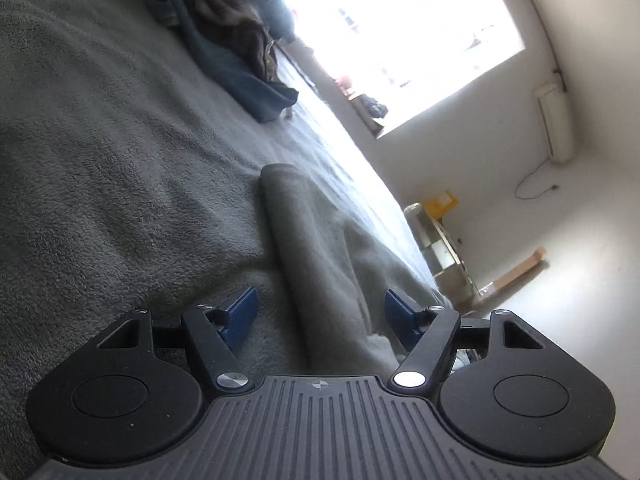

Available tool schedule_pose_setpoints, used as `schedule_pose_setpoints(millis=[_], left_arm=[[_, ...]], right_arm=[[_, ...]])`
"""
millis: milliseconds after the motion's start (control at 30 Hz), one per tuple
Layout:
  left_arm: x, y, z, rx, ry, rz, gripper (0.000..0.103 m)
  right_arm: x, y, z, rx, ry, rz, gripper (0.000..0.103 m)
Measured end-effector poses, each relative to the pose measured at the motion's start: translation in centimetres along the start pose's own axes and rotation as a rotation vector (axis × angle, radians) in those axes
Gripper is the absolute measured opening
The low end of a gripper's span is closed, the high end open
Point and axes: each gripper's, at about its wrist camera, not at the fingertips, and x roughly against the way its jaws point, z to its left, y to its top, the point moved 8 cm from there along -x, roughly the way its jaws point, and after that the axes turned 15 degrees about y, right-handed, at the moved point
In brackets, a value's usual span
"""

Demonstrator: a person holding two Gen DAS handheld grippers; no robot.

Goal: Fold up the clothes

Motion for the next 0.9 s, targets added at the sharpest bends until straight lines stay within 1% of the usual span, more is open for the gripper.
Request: schedule_pose_setpoints(millis=[67,100,167,200,233,300,367,400,533,633,667,700,733,867,900], left_arm=[[0.4,0.0,-0.3,-0.015,0.007,0.003,0.070],[0.5,0.0,-0.4,-0.022,0.011,0.004,0.071],[0.7,0.0,-0.6,-0.029,0.017,0.011,0.071],[0.5,0.0,-0.6,-0.029,0.020,0.020,0.071],[0.4,0.0,-0.7,-0.028,0.023,0.028,0.071],[-0.1,0.0,-1.0,-0.027,0.023,0.050,0.071],[-0.7,-0.1,-1.3,-0.020,0.019,0.080,0.071],[-1.0,-0.2,-1.4,-0.016,0.012,0.099,0.071],[-2.0,-0.6,-1.9,0.003,-0.010,0.163,0.071],[-2.1,-0.6,-2.3,0.029,-0.048,0.182,0.071],[-2.1,-0.5,-2.3,0.035,-0.056,0.186,0.071],[-2.1,-0.5,-2.4,0.040,-0.064,0.191,0.071],[-2.1,-0.4,-2.5,0.045,-0.071,0.196,0.071],[-2.1,-0.3,-2.7,0.067,-0.101,0.214,0.071],[-2.1,-0.2,-2.8,0.070,-0.108,0.218,0.071]], right_arm=[[0.1,0.1,0.5,0.008,-0.015,-0.011,0.022],[0.2,0.2,0.9,0.016,-0.019,-0.018,0.025],[1.2,0.6,3.5,0.110,-0.014,-0.058,0.027],[1.6,0.7,4.8,0.168,-0.019,-0.076,0.037],[2.0,0.7,6.3,0.227,-0.023,-0.092,0.050],[1.4,0.7,9.3,0.346,-0.022,-0.109,0.053],[0.4,0.2,11.7,0.455,-0.035,-0.104,0.065],[-0.5,0.0,12.4,0.488,-0.048,-0.090,0.073],[-3.8,-0.8,15.0,0.617,-0.099,-0.036,0.073],[-6.1,-1.6,15.9,0.690,-0.135,0.009,0.076],[-6.8,-1.8,16.2,0.717,-0.147,0.015,0.077],[-7.3,-2.0,16.6,0.739,-0.152,0.022,0.081],[-7.9,-2.2,16.7,0.758,-0.167,0.025,0.084],[-9.8,-2.2,16.7,0.781,-0.234,0.032,0.083],[-10.2,-2.1,16.7,0.782,-0.251,0.033,0.082]])
